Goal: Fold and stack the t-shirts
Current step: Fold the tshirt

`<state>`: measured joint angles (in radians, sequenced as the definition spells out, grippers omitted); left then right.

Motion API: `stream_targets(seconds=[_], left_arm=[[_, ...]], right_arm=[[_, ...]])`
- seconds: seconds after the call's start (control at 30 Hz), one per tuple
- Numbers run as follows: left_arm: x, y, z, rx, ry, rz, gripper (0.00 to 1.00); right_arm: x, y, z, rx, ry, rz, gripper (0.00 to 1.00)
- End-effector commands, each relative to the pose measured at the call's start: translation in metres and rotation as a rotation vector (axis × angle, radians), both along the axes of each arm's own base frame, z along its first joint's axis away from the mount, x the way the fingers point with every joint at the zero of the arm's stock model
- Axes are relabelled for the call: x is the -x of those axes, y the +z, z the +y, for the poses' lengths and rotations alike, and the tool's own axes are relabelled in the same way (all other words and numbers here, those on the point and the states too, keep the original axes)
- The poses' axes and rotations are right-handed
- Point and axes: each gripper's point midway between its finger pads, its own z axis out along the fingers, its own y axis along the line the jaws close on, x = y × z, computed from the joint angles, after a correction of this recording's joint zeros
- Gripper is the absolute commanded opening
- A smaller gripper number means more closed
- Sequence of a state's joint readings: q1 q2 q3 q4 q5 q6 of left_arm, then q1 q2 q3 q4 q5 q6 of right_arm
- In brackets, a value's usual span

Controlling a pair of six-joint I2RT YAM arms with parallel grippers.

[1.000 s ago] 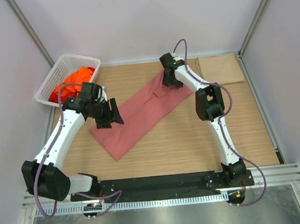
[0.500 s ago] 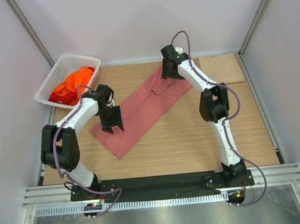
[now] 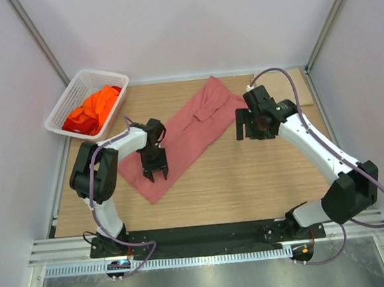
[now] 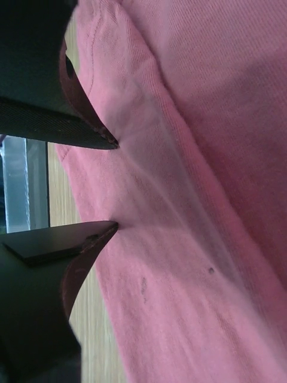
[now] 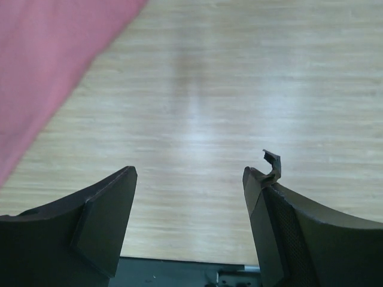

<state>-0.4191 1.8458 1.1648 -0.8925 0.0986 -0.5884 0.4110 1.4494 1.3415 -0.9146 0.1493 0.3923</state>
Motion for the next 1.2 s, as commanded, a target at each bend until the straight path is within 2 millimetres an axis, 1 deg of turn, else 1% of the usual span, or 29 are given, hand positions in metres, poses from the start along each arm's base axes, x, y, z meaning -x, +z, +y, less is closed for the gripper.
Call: stream_targets(seconds=[0.0,0.03,0.1,0.17,0.2,0.23,0.3,0.33,0.4,0.47,0.5,0.53,0.6,0.63,0.7,0.73,0.77,0.8,0.83,0.87,0.9,0.93,0.97,1.0,1.03,1.07,1.1,1.13,1.17], left_arm=[[0.003,-0.020,-0.010,-0.017,0.033,0.013,0.51],[0.013,-0.029,-0.016,-0.003,0.033,0.058,0.50],[0.024,-0.035,-0.030,0.013,0.038,0.084,0.50],[0.038,-0.036,-0.057,0.052,0.006,0.106,0.50],[0.042,-0.034,-0.068,0.066,-0.009,0.107,0.50],[0.052,-0.030,-0.091,0.103,-0.058,0.112,0.50],[0.061,-0.024,-0.115,0.138,-0.062,0.123,0.51],[0.074,-0.021,-0.134,0.161,-0.104,0.125,0.51],[0.080,-0.005,-0.165,0.230,-0.133,0.121,0.51],[0.092,0.013,-0.192,0.298,-0.195,0.117,0.52],[0.095,0.018,-0.196,0.314,-0.205,0.116,0.53],[0.097,0.023,-0.199,0.327,-0.207,0.115,0.54],[0.094,0.043,-0.200,0.372,-0.224,0.070,0.58],[0.090,0.052,-0.200,0.389,-0.233,0.040,0.60],[0.080,0.080,-0.195,0.410,-0.251,-0.039,0.65],[0.076,0.087,-0.191,0.406,-0.275,-0.074,0.67],[0.070,0.100,-0.180,0.393,-0.263,-0.095,0.70],[0.062,0.111,-0.177,0.393,-0.260,-0.127,0.70],[0.057,0.116,-0.172,0.391,-0.267,-0.143,0.71],[0.051,0.124,-0.167,0.399,-0.262,-0.165,0.71],[0.039,0.138,-0.160,0.414,-0.239,-0.196,0.72],[0.032,0.145,-0.155,0.420,-0.226,-0.214,0.72],[0.025,0.151,-0.149,0.426,-0.229,-0.236,0.72],[0.012,0.158,-0.135,0.423,-0.190,-0.253,0.72],[0.003,0.166,-0.129,0.429,-0.179,-0.277,0.72],[-0.003,0.169,-0.121,0.424,-0.180,-0.292,0.72],[-0.011,0.172,-0.113,0.418,-0.166,-0.308,0.71],[-0.023,0.179,-0.097,0.395,-0.130,-0.341,0.70],[-0.030,0.182,-0.088,0.378,-0.135,-0.374,0.70]], right_arm=[[0.024,-0.004,-0.012,0.025,0.005,0.023,0.80],[0.027,-0.008,-0.016,0.048,0.003,0.036,0.80],[0.036,-0.016,-0.022,0.071,-0.003,0.071,0.80],[0.040,-0.022,-0.028,0.089,-0.021,0.090,0.80],[0.040,-0.025,-0.030,0.101,-0.036,0.094,0.80],[0.039,-0.027,-0.035,0.120,-0.068,0.095,0.81],[0.037,-0.035,-0.040,0.128,-0.100,0.109,0.82],[0.033,-0.037,-0.038,0.112,-0.102,0.106,0.82],[0.024,-0.038,-0.037,0.111,-0.111,0.107,0.82],[0.004,-0.036,-0.033,0.110,-0.118,0.097,0.82],[-0.006,-0.033,-0.038,0.108,-0.141,0.086,0.82],[-0.026,-0.025,-0.035,0.093,-0.155,0.057,0.82],[-0.051,-0.018,-0.036,0.056,-0.184,0.033,0.82],[-0.072,-0.011,-0.029,0.034,-0.184,0.008,0.83],[-0.093,-0.009,-0.020,0.012,-0.172,0.004,0.82],[-0.108,0.007,-0.013,-0.009,-0.169,-0.029,0.82],[-0.119,-0.013,-0.009,-0.001,-0.170,0.017,0.82],[-0.126,-0.015,-0.006,-0.007,-0.175,0.019,0.82],[-0.138,-0.010,-0.001,-0.017,-0.178,0.005,0.82],[-0.145,-0.027,0.000,-0.001,-0.187,0.037,0.81],[-0.150,-0.033,0.004,-0.006,-0.193,0.047,0.81],[-0.162,-0.031,0.008,-0.031,-0.205,0.023,0.80],[-0.167,-0.047,0.013,-0.032,-0.211,0.045,0.80],[-0.172,-0.051,0.017,-0.039,-0.214,0.042,0.79],[-0.181,-0.050,0.022,-0.054,-0.220,0.020,0.79],[-0.184,-0.056,0.030,-0.051,-0.213,0.021,0.79],[-0.189,-0.069,0.034,-0.044,-0.210,0.029,0.79],[-0.195,-0.071,0.040,-0.047,-0.200,0.018,0.79],[-0.197,-0.077,0.046,-0.044,-0.188,0.023,0.79]])
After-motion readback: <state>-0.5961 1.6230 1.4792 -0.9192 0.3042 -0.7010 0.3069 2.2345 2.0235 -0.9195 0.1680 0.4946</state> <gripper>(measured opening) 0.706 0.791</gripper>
